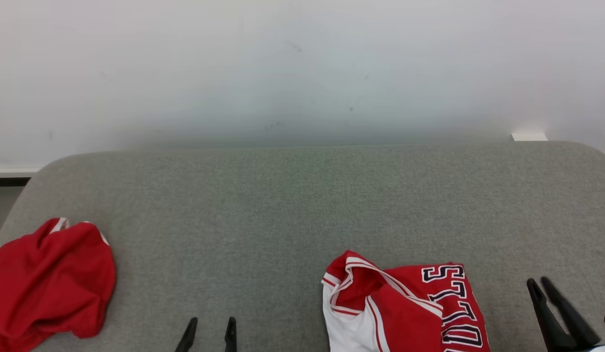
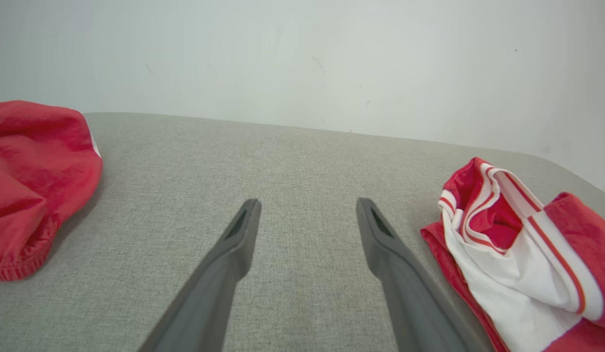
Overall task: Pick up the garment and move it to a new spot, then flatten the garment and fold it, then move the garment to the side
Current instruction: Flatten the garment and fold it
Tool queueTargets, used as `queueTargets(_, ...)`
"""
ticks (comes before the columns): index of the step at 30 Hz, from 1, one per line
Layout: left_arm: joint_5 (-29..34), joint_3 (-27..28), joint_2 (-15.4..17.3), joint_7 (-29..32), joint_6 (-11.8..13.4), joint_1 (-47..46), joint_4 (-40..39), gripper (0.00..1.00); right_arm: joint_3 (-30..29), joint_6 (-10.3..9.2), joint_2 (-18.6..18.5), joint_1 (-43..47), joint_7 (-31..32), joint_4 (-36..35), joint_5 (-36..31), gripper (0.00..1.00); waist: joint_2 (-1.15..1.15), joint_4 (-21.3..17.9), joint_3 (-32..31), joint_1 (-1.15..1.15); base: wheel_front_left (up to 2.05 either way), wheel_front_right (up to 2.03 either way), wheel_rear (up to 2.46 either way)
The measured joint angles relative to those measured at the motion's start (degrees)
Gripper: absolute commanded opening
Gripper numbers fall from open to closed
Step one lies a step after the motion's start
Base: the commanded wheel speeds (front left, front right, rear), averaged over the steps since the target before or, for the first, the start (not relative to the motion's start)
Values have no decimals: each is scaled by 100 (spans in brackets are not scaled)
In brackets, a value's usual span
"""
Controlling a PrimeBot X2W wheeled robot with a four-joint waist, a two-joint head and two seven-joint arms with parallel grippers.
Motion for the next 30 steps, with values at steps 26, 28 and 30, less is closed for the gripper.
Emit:
queueTargets(26,114,-16,0,0,-19,-58,47,100,2620,0,818,-1028,205,1719,86,0,0,503,200,0,0,0,0)
queueTargets(28,97,-29,0,0,-14,-59,47,100,2915,0,889,-1086,261,1702,104,0,0,560,187,0,0,0,0)
queueTargets(30,70,-48,0,0,-7,-59,45,100,3177,0,959,-1139,327,1697,146,0,0,614,167,0,0,0,0)
